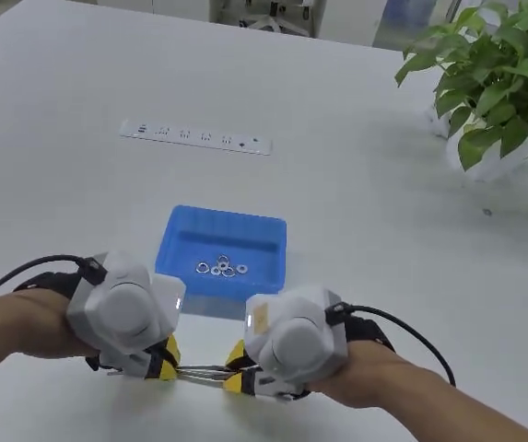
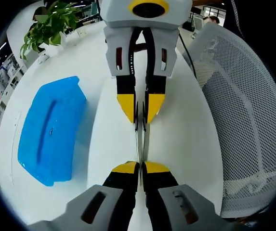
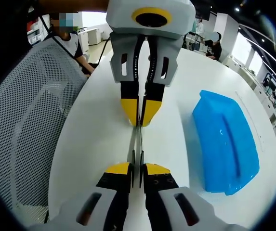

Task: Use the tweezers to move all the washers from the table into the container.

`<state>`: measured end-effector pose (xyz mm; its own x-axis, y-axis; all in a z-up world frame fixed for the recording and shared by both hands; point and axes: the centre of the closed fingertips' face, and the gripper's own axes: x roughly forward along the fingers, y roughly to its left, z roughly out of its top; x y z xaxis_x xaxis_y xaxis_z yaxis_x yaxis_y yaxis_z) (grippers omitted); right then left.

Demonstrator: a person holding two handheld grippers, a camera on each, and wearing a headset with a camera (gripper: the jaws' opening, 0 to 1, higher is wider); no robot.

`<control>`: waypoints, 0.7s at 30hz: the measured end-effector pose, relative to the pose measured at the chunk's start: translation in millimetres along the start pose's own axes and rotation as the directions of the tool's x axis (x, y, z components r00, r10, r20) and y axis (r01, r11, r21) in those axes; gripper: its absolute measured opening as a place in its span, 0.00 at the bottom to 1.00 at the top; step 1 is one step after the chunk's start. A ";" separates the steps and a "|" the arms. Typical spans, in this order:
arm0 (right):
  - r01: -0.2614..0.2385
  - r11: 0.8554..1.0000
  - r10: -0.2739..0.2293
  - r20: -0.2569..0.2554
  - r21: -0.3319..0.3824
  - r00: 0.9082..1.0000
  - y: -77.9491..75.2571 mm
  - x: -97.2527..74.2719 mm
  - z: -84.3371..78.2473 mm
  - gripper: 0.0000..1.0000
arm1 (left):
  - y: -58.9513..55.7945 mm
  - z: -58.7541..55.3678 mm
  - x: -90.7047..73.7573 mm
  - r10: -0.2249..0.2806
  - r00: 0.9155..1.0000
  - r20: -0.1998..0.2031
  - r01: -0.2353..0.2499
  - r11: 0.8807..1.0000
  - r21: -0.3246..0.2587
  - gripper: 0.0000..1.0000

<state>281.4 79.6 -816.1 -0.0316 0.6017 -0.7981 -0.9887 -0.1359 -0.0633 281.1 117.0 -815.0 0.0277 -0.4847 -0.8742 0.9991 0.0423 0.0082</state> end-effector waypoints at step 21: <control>0.010 0.999 -0.010 0.000 0.037 1.000 -1.4 -7.4 -4.6 0.22 | 2.5 -9.3 -7.9 0.020 1.000 -0.025 -0.020 1.000 -0.017 0.13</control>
<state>283.8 71.6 -812.9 -0.0220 0.6028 -0.7976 -0.9937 -0.1007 -0.0487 283.0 129.1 -812.6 0.0464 -0.4622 -0.8856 0.9976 0.0665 0.0175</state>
